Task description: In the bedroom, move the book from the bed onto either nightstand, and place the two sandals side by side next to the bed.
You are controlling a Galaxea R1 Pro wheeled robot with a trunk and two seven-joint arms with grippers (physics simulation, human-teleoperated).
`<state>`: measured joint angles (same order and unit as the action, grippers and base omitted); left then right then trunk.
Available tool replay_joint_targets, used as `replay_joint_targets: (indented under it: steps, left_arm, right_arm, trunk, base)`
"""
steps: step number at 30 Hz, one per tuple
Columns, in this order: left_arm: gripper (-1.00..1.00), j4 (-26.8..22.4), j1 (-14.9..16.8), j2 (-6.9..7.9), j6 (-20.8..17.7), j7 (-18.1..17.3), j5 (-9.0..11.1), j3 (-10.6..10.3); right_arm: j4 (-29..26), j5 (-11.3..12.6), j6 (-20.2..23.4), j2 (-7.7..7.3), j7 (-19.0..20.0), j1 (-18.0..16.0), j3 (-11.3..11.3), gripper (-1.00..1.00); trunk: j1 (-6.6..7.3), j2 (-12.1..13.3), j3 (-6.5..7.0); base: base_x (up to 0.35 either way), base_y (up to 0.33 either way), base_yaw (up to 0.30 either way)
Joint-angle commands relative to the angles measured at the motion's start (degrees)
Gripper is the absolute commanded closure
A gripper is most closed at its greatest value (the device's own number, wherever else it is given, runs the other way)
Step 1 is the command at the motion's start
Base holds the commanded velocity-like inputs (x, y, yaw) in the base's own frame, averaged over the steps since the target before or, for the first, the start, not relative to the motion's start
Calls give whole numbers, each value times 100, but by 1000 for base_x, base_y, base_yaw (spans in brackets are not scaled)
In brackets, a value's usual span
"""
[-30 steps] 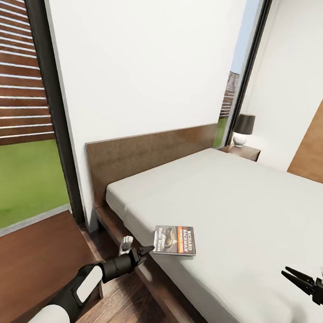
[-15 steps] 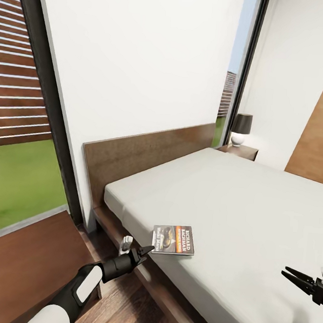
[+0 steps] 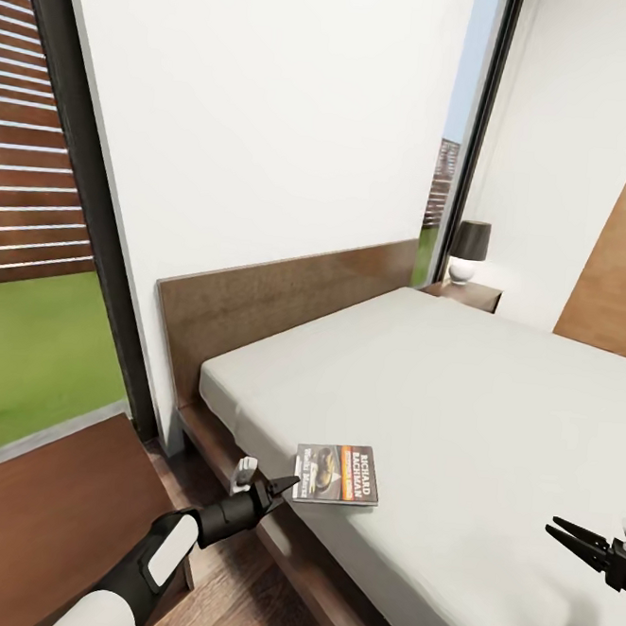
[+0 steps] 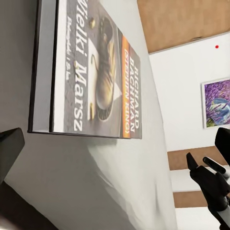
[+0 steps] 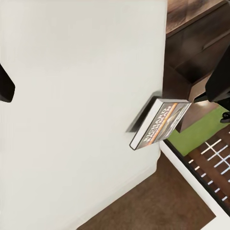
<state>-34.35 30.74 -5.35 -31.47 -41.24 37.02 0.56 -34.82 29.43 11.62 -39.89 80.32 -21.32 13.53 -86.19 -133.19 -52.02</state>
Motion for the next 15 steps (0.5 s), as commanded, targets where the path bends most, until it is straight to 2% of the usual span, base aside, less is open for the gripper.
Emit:
replay_joint_targets:
  steps: [1, 9, 15]
  left_arm:
    - [-100, -1, 3, -4, -43, 0, 34, 6]
    - [-100, 6, 3, -10, -43, 2, 34, 6]
    - [-100, 7, 3, -10, -43, 2, 34, 6]
  right_arm:
    - [2, 19, 62, -1, 19, -3, 1, -100]
    - [2, 19, 60, -1, 20, -3, 1, -100]
    - [0, 19, 61, -1, 19, -3, 1, -100]
  trunk:
    - [1, -2, -6]
    - [1, -2, -6]
    - [1, -2, 0]
  base:
    - [4, 0, 0]
    - [1, 0, -6]
    - [0, 0, -104]
